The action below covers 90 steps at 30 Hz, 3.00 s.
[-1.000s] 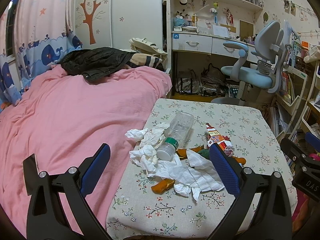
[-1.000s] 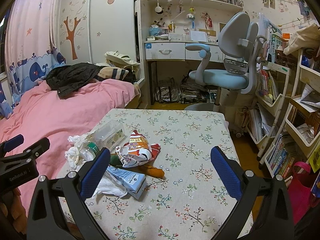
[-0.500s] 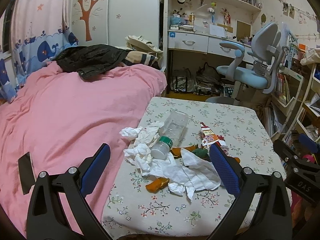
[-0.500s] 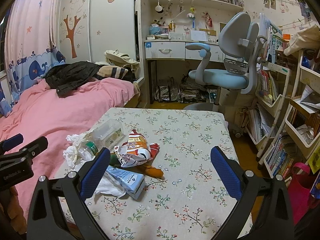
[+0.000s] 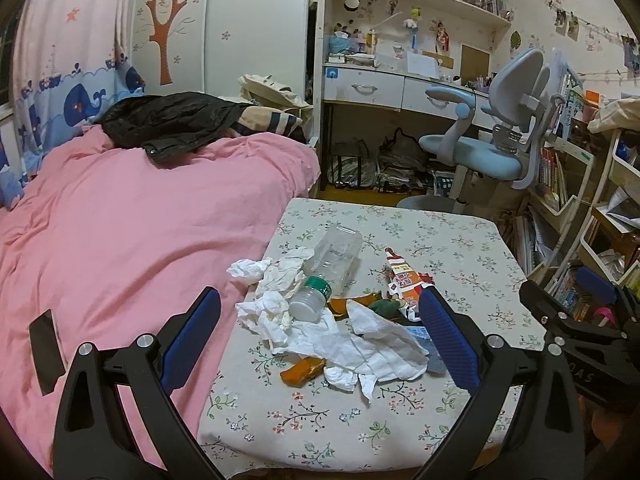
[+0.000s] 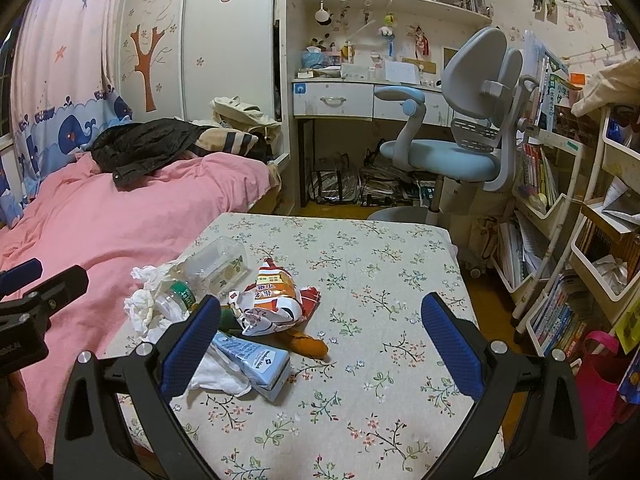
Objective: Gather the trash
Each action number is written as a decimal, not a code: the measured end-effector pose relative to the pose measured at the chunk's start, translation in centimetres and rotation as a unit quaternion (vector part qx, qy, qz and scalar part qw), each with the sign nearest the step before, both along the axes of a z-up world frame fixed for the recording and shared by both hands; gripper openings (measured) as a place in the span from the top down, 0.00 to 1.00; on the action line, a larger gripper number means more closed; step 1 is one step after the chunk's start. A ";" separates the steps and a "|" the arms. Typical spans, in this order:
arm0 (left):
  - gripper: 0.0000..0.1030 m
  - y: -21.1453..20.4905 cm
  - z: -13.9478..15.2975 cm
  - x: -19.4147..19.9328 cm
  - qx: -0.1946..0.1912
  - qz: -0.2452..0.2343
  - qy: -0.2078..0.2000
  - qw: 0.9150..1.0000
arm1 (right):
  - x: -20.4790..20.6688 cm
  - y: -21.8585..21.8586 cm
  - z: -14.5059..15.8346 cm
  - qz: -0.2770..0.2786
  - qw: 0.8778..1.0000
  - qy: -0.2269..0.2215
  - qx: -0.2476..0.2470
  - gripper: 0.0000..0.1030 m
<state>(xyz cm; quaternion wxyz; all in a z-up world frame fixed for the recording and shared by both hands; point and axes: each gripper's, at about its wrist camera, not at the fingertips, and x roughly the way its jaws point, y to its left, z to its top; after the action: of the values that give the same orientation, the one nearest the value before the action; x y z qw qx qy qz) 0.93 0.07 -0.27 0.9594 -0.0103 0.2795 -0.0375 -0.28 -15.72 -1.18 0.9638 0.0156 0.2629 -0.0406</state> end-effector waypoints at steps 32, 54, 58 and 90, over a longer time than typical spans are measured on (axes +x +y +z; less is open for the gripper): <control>0.07 0.3 0.6 0.8 0.017 -0.002 0.006 1.000 | 1.2 0.5 -0.2 0.006 1.000 0.012 -0.021 0.06; 0.07 -2.1 -6.6 5.9 0.026 -0.060 0.130 0.989 | 2.2 -3.3 -2.1 -0.002 0.998 0.059 0.004 0.06; 0.07 -4.4 -7.3 6.5 0.034 -0.055 0.123 0.990 | 2.2 -4.1 -2.2 -0.003 0.998 0.062 0.016 0.06; 0.99 5.3 -4.1 0.0 -0.155 -0.109 0.102 0.977 | 5.5 4.8 -5.5 0.222 0.965 0.118 -0.078 0.29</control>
<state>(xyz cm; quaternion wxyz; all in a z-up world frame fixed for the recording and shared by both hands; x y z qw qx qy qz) 0.96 5.39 -4.40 0.9029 -0.1324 0.3657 -0.1832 5.23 -10.97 -6.70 0.9090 -0.1228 0.3679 0.1524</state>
